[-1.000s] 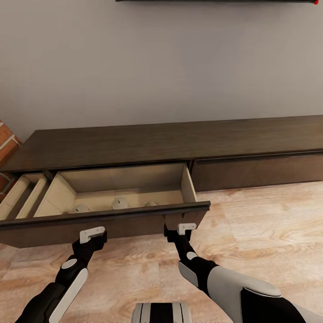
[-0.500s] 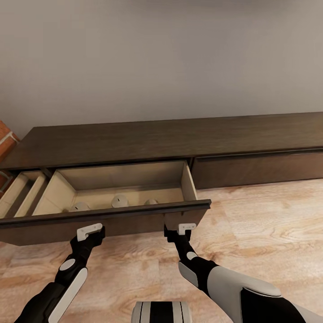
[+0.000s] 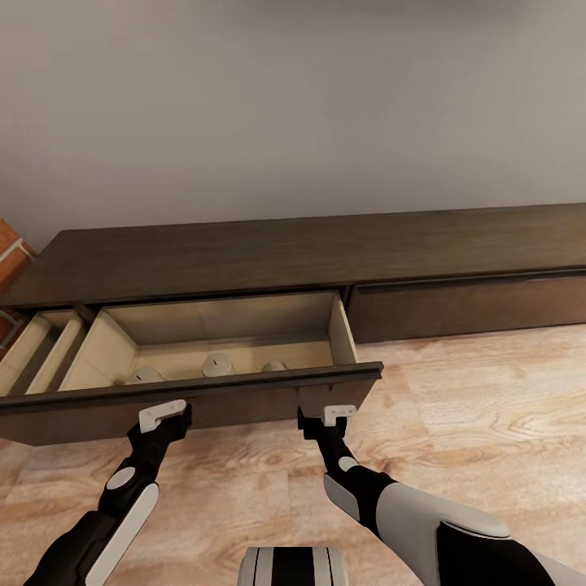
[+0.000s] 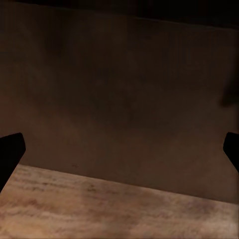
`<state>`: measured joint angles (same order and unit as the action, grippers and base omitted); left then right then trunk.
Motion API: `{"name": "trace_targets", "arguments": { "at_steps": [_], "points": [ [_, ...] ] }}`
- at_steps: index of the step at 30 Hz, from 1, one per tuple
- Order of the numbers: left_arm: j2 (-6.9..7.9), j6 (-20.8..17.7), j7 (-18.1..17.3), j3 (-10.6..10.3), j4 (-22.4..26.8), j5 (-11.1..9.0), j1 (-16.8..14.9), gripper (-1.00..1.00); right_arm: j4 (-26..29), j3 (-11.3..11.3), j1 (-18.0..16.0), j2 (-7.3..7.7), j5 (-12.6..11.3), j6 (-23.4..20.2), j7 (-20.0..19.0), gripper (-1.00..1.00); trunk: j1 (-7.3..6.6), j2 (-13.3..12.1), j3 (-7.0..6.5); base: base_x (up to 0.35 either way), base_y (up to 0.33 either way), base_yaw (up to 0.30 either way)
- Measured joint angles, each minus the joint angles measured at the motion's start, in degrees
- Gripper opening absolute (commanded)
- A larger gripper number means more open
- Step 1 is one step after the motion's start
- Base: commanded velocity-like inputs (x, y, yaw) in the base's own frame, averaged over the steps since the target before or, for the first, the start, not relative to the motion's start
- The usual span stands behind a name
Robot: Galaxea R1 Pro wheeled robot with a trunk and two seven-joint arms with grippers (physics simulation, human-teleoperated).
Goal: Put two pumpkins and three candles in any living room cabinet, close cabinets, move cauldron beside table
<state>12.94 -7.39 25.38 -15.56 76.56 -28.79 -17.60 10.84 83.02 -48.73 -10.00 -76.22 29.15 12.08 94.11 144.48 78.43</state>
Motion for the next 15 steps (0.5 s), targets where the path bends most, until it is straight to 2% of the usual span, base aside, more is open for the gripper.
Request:
{"name": "trace_targets", "arguments": {
  "at_steps": [10,15],
  "points": [
    [0.07,0.0,0.1,0.1,0.1,0.0,0.0,1.00,0.1,-0.1,0.3,0.00,0.0,1.3,0.2,1.00,0.00,0.0,0.00,0.000,0.000,0.000],
    [0.11,0.0,0.0,0.1,0.0,0.0,0.1,1.00,0.0,-0.2,0.9,0.00,0.0,4.4,0.3,1.00,0.00,0.0,0.00,0.000,0.000,0.000]
  ]
}}
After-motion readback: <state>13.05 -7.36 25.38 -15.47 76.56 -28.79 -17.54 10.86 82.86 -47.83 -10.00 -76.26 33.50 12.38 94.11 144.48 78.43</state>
